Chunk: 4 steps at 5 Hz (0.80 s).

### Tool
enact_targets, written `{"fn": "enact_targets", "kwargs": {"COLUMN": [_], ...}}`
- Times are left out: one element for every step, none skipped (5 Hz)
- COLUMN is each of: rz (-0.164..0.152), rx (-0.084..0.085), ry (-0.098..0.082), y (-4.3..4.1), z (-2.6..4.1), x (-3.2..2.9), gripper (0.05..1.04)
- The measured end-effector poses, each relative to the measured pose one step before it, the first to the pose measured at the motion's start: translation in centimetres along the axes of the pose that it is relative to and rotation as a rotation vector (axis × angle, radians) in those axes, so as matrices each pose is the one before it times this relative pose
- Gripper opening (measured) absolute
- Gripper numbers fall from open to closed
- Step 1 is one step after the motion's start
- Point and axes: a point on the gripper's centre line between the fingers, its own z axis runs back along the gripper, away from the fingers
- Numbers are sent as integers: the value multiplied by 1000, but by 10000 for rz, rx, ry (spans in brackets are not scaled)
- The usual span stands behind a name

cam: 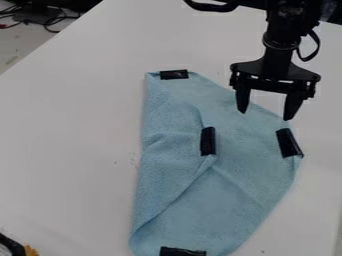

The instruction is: Unfold the cloth from the middle to the left

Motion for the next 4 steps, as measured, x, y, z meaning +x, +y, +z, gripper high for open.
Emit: {"fn": "enact_targets", "kwargs": {"rz": [44, 325, 529, 487], "rx": [209, 349, 133, 54], "ry": [357, -65, -529, 93], "y": [336, 1696, 1470, 1954], "z": [-1399, 298, 1839, -469], "x": [-685, -796, -456, -587], "gripper": [1000, 1000, 1000, 1001]}}
